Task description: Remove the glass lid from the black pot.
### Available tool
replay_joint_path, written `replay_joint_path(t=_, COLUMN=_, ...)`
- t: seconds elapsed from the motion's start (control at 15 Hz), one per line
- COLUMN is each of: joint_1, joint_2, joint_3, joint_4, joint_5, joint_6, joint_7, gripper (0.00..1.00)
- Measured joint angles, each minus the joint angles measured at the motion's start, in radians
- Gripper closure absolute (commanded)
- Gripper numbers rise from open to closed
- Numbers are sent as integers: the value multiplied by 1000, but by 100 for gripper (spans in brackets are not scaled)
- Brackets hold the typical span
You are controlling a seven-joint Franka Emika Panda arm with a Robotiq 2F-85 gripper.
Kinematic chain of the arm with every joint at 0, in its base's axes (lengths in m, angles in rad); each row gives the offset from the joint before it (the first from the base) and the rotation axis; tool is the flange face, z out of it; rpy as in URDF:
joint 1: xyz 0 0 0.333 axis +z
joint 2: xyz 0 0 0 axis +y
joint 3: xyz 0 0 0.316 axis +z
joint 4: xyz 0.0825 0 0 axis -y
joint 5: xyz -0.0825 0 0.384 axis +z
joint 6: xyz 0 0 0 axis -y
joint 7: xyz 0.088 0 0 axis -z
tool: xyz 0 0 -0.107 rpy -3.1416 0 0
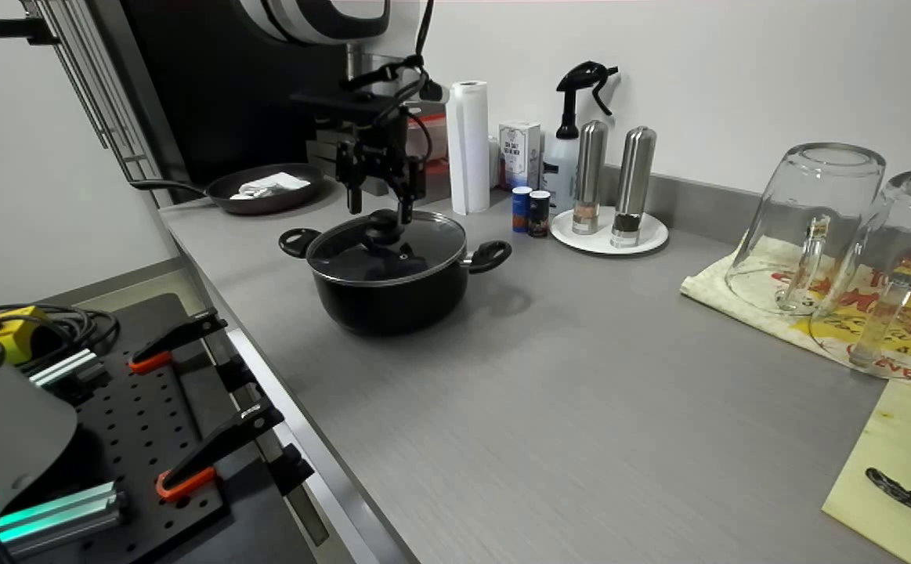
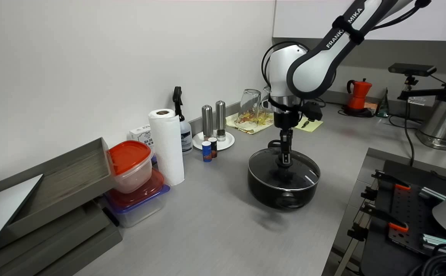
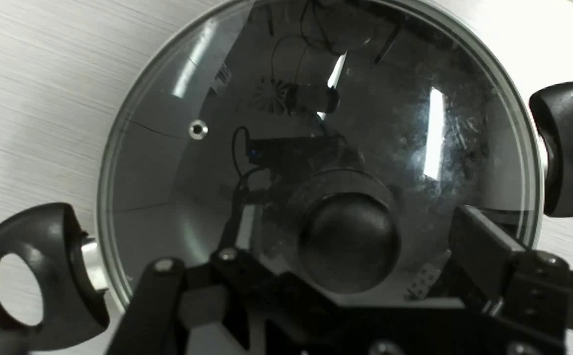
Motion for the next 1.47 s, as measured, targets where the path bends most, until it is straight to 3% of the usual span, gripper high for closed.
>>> replay_joint_path(t=0.13, joint_1=0, joint_2=7, joint_3=0, joint_4=1, joint_5=0, joint_6=0, joint_7=0, gripper=32)
replay_joint_path(t=0.27, joint_1=0, joint_2=10, joint_3=0, joint_4=3, joint_5=0, joint_6=0, joint_7=0, gripper=40)
replay_joint_path(t=0.53, joint_1=0, joint_2=10, joint_3=0, joint_4=8, joint_5=-1, joint_6=0, joint_7=0, gripper=72)
replay_joint_path(t=1.13, joint_1=0, joint_2=2, joint_3=1, joint_4=11, joint_5=-2, joint_6=1, joint_7=2, gripper=75)
replay_joint_path(t=1.47, joint_1=-1, joint_2=-75, joint_3=-1, joint_4=0, joint_5=-33, joint_6=-10, joint_7=2, gripper=75)
